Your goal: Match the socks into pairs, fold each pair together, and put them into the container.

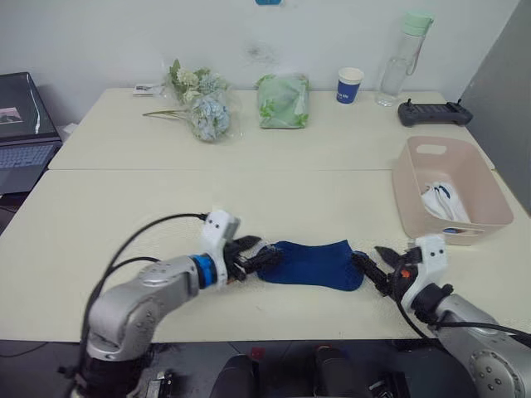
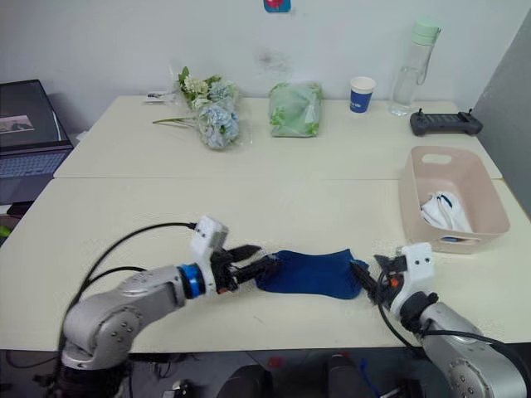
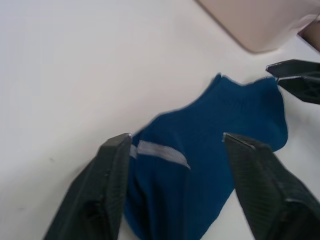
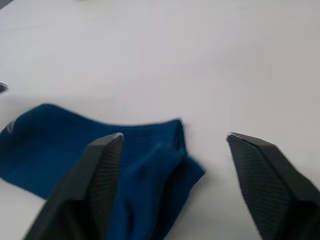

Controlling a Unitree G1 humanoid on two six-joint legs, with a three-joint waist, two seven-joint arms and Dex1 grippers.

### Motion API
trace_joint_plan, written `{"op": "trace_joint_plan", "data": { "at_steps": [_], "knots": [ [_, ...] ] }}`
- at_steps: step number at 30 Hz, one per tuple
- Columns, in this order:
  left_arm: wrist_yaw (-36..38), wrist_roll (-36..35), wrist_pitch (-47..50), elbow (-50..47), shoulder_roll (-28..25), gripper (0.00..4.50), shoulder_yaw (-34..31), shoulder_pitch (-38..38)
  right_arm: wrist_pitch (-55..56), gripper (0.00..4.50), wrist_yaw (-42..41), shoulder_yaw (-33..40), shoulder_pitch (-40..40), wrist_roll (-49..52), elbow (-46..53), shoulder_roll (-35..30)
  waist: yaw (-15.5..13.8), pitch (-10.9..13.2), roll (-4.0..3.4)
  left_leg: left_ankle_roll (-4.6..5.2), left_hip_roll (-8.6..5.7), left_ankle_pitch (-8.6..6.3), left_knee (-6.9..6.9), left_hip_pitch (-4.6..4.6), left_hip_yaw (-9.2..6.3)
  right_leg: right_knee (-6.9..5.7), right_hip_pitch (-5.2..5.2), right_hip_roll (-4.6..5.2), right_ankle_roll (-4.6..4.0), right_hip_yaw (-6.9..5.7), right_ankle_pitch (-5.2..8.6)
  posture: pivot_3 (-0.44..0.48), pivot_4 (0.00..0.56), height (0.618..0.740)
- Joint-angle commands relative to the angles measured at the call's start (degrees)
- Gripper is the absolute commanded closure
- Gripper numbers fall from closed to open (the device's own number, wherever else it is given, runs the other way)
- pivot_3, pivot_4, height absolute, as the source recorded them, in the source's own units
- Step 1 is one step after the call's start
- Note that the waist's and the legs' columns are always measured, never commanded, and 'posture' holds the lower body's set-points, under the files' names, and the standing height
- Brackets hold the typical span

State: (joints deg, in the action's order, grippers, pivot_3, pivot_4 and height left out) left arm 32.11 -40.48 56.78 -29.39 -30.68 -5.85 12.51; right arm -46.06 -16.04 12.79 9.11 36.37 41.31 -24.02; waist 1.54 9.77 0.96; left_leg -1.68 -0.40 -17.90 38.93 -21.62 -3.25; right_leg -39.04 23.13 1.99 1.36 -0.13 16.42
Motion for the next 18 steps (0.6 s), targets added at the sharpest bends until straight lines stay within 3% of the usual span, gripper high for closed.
{"op": "trace_joint_plan", "data": {
  "at_steps": [1, 3, 4, 7, 11, 16, 18],
  "knots": [
    [9.92, 1.66, -9.11, 2.27, -4.49, 0.23, 0.53, 3.33, 5.58, 0.26, -6.07, -1.49, -2.49, -3.02, 1.82, -5.34, 0.0, 0.0, 0.0, 0.0, -0.02, 0.0, 0.0, 0.0, 0.03, 0.01, 0.0, -0.05, 0.0, 0.01, 0.0, 0.0, 0.15, 0.74],
    [13.61, 3.61, -13.81, 5.66, -5.24, 0.23, 2.47, 5.27, 7.28, 0.26, -8.19, -3.39, -4.49, -4.15, 0.95, -7.36, -0.02, 0.0, 0.0, 0.0, -0.03, 0.0, 0.0, 0.01, 0.08, 0.04, -0.03, -0.08, 0.0, 0.01, 0.0, 0.0, 0.15, 0.74],
    [15.0, 5.29, -16.63, 7.55, -5.1, 0.4, 3.92, 6.28, 7.99, 0.26, -9.48, -4.6, -5.56, -4.79, 0.51, -8.33, -0.03, 0.0, 0.0, 0.0, -0.02, 0.0, 0.0, 0.03, 0.08, 0.05, -0.04, -0.08, 0.0, 0.01, 0.0, 0.0, 0.15, 0.74],
    [20.35, 10.81, -25.4, 11.89, -4.54, 1.22, 9.91, 8.52, 10.12, 0.89, -13.1, -8.45, -8.32, -6.68, -0.98, -10.4, -0.04, 0.0, 0.01, 0.0, -0.02, 0.0, 0.01, 0.03, 0.09, 0.05, -0.05, -0.08, 0.0, 0.03, 0.0, 0.0, 0.15, 0.74],
    [23.73, 15.42, -32.33, 16.36, -0.93, 2.49, 16.59, 10.3, 13.02, 2.29, -15.4, -13.89, -11.25, -10.28, -5.2, -10.22, -0.06, 0.0, 0.01, 0.0, -0.02, 0.0, 0.02, 0.0, 0.1, 0.07, -0.04, -0.03, 0.0, 0.04, 0.0, 0.0, 0.15, 0.74],
    [24.84, 26.2, -42.13, 22.46, 0.56, 4.23, 24.53, 10.98, 17.81, 4.21, -16.95, -19.42, -10.59, -17.27, -11.51, -10.8, -0.04, -0.01, 0.02, 0.01, 0.0, 0.01, 0.04, 0.0, 0.09, 0.02, -0.02, 0.02, -0.01, 0.07, 0.0, 0.0, 0.15, 0.74],
    [24.47, 27.99, -42.99, 23.07, 0.36, 4.49, 24.92, 10.77, 19.8, 4.48, -17.37, -20.01, -9.66, -19.64, -13.1, -11.37, -0.06, -0.01, 0.03, 0.02, 0.0, 0.0, 0.04, -0.02, 0.08, 0.03, -0.01, 0.01, -0.01, 0.05, 0.0, 0.0, 0.15, 0.74]
  ]
}}
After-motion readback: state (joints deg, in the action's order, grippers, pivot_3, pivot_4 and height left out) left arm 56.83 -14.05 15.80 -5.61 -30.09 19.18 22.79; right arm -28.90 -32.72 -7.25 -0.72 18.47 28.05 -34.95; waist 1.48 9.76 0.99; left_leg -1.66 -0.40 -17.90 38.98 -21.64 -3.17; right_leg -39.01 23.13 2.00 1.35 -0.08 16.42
